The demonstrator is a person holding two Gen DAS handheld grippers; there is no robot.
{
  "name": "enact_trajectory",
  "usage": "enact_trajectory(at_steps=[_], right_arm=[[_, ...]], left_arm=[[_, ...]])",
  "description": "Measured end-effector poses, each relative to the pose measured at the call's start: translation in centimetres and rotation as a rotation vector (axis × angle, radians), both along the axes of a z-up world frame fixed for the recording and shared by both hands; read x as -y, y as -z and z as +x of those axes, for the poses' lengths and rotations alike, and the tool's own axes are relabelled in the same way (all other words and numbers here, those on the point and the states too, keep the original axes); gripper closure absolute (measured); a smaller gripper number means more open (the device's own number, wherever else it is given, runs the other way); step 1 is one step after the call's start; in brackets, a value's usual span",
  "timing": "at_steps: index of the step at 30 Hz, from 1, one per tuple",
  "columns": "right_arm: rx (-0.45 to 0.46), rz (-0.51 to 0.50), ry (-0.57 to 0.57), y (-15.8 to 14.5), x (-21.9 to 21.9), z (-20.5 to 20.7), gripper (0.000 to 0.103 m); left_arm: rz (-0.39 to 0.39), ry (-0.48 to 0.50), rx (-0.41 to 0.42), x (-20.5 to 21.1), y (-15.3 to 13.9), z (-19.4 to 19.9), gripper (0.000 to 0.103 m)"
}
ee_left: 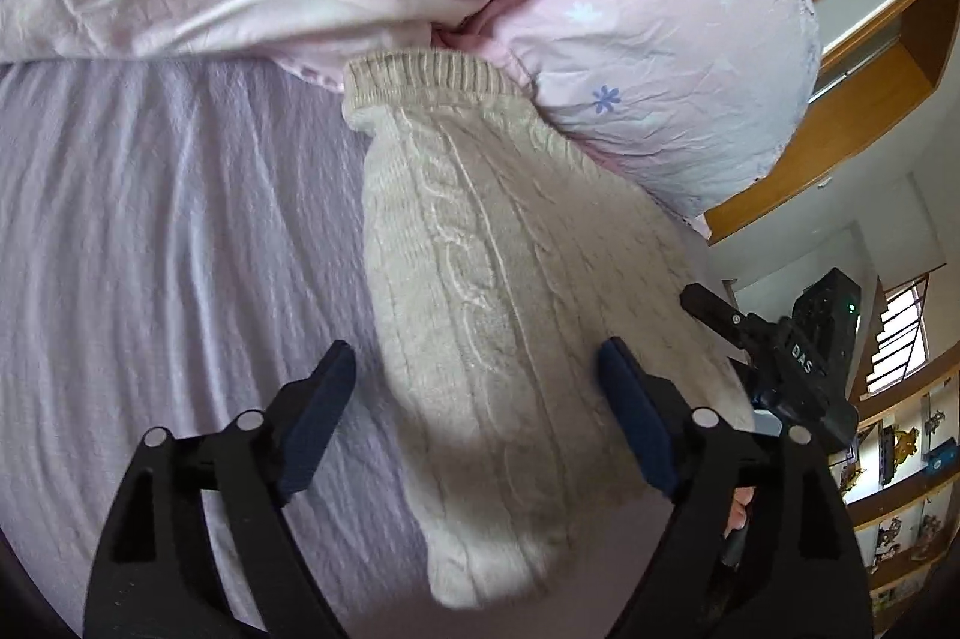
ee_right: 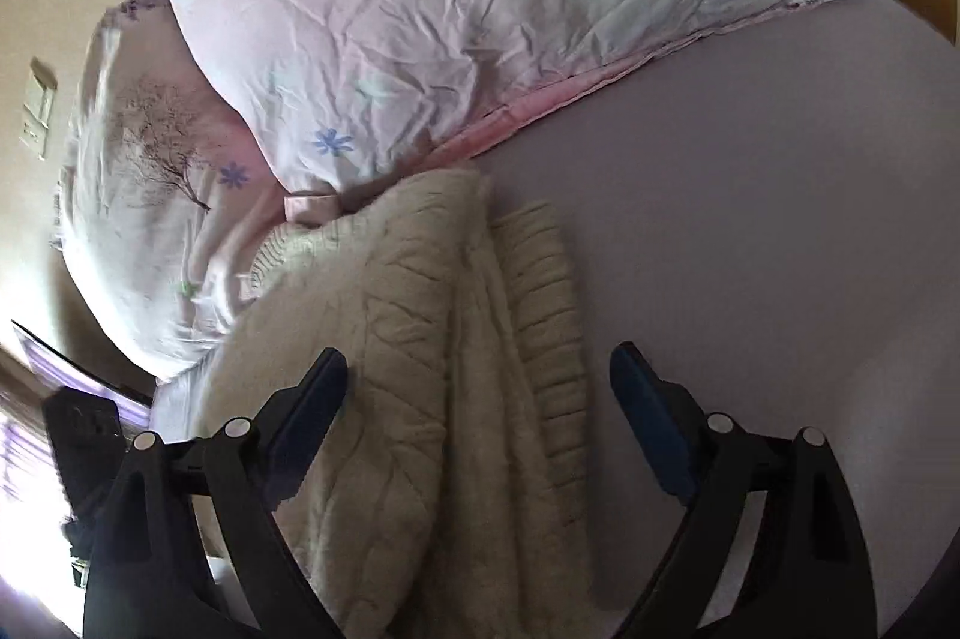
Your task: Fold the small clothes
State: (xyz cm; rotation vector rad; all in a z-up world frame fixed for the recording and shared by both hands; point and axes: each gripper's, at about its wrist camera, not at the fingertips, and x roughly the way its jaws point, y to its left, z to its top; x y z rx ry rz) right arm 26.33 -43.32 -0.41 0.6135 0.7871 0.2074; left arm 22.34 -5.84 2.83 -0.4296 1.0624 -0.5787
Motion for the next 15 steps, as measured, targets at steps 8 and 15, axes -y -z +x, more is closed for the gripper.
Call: enact_trajectory(at_steps=[8,15], right_arm=[[0.038,0.064,-0.093,0.7,-1.6,-0.4,0.065],[0.107,0.082,-0.358,-0.3,-9.4,-2.6,0.063]], left_arm=[[0.009,0.046,0.049,1.9,-0.2,0.5,0.059],[0.178,0.014,0.289,-5.4,-5.0,-5.7,0.057]])
